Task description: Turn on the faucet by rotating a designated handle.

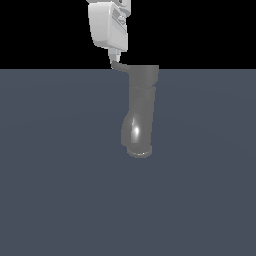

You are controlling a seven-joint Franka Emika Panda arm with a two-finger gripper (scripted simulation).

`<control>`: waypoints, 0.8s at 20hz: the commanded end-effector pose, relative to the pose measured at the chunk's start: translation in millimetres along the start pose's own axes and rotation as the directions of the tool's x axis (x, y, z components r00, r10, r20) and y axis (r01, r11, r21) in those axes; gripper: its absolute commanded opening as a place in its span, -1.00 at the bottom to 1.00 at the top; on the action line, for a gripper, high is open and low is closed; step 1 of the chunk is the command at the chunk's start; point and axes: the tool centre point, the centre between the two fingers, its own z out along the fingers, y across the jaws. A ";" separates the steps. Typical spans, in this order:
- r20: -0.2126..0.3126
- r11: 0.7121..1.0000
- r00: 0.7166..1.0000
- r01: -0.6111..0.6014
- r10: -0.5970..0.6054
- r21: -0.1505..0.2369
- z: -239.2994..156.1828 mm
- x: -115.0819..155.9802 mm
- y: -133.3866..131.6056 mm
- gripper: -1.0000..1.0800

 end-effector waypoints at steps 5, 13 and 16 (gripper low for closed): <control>0.000 1.000 1.000 0.002 -0.002 -0.002 -0.3 2.6 11.2 -1.00; -0.001 1.000 1.000 0.002 -0.002 -0.004 -0.3 12.8 33.7 -1.00; -0.002 1.000 1.000 0.002 -0.002 -0.005 -0.5 16.8 42.4 -1.00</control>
